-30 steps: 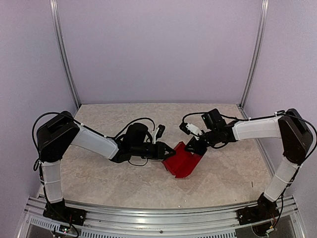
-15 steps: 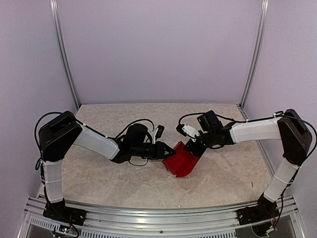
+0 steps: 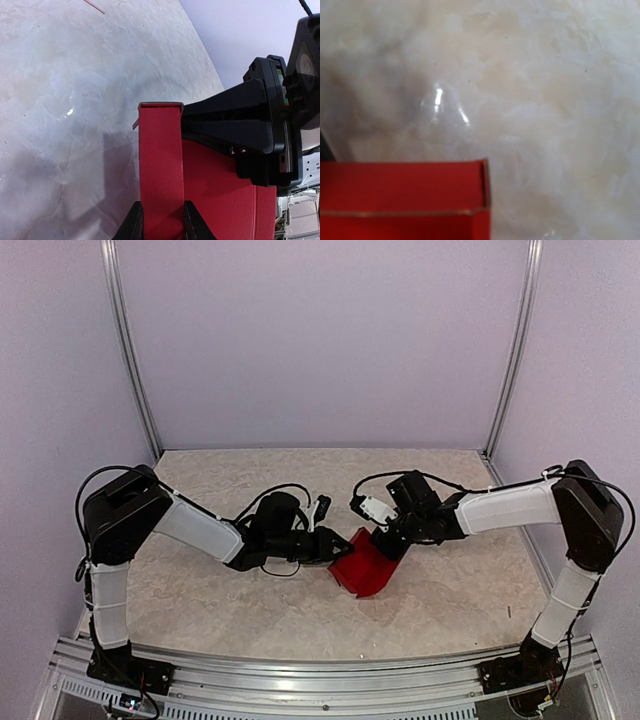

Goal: Fold the paper box

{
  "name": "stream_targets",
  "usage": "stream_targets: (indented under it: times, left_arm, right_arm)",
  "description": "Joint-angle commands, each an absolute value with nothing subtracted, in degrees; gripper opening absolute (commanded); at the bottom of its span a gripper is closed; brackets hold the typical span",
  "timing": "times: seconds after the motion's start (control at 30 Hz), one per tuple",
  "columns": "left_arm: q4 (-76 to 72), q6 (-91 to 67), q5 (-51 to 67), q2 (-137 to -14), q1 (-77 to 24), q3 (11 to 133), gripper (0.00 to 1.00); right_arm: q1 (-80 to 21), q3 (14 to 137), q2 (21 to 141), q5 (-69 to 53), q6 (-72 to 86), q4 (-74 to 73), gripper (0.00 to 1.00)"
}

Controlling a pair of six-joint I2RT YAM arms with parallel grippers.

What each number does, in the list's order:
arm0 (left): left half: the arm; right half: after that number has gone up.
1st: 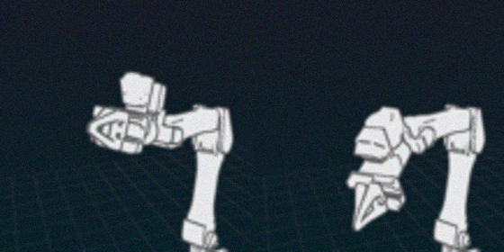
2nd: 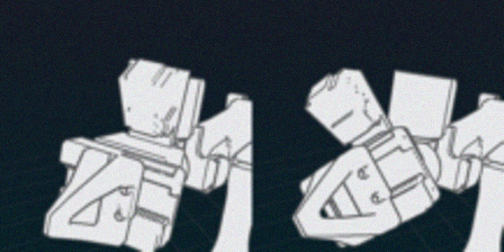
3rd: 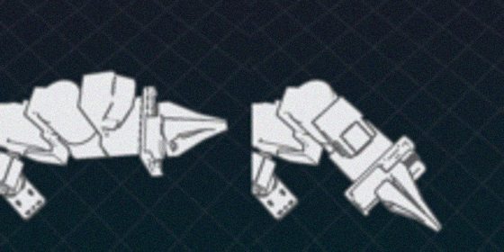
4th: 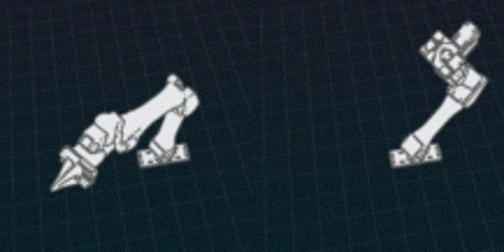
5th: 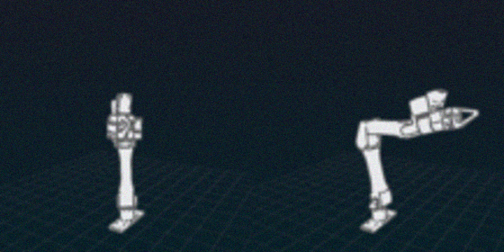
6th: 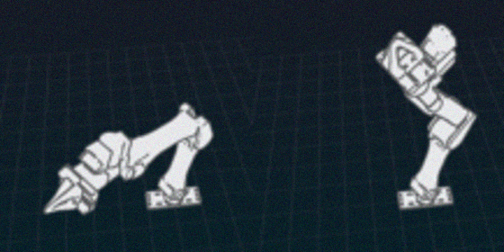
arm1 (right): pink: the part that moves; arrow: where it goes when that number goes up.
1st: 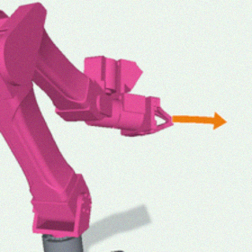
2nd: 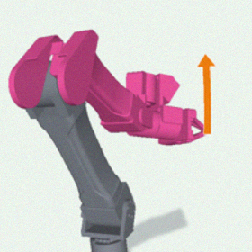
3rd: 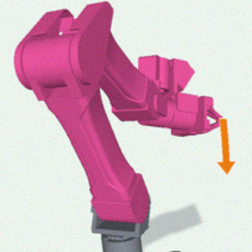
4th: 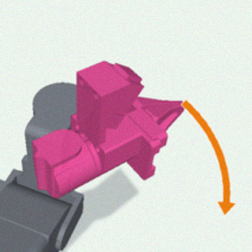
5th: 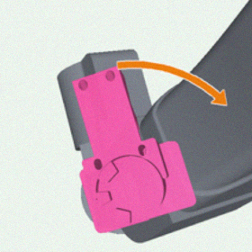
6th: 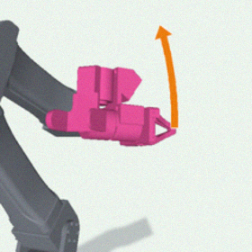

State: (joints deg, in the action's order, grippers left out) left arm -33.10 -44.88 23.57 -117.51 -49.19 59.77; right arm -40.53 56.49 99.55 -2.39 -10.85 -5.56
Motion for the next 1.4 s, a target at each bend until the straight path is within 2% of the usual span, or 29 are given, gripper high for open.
stream_targets:
  times: [0.0,0.2,0.4,0.47,0.5,0.73,0.9,1.13,1.23,1.37]
  left_arm:
    - [-37.4,-47.2,28.7,-118.0,-50.3,61.3,0.24]
    - [-39.2,-49.5,30.1,-119.1,-51.1,62.4,0.25]
    - [-26.2,-47.6,21.2,-115.4,-50.0,60.9,0.39]
    - [-22.0,-46.1,18.8,-113.7,-49.8,60.4,0.51]
    - [-20.1,-44.9,18.0,-112.6,-49.7,60.2,0.53]
    - [-9.3,-38.7,10.0,-104.8,-49.6,57.9,0.57]
    - [-5.1,-37.6,7.0,-100.0,-49.2,55.4,0.57]
    - [-1.2,-35.9,4.3,-95.9,-49.1,51.8,0.56]
    - [-0.2,-34.8,5.4,-96.6,-49.1,52.2,0.56]
    - [-0.4,-34.5,7.2,-97.6,-49.1,52.3,0.56]
  right_arm:
    - [-42.8,56.3,101.9,6.3,-10.9,-2.6,0.0]
    - [-44.2,60.7,106.4,10.7,-9.5,-6.8,0.0]
    - [-43.9,59.9,100.9,6.0,-14.3,-8.7,0.0]
    - [-43.9,60.1,99.0,4.3,-16.3,-10.3,0.0]
    - [-43.9,60.5,98.7,2.8,-17.9,-11.1,0.0]
    - [-44.1,69.7,106.0,-3.0,-20.5,-23.6,0.02]
    - [-44.2,78.5,111.0,-4.3,-20.0,-29.7,0.15]
    - [-44.0,88.3,101.3,-4.3,-22.8,-37.1,0.33]
    - [-43.7,86.8,96.0,-4.0,-23.4,-38.4,0.34]
    - [-43.1,78.1,89.2,-3.3,-22.3,-35.7,0.35]
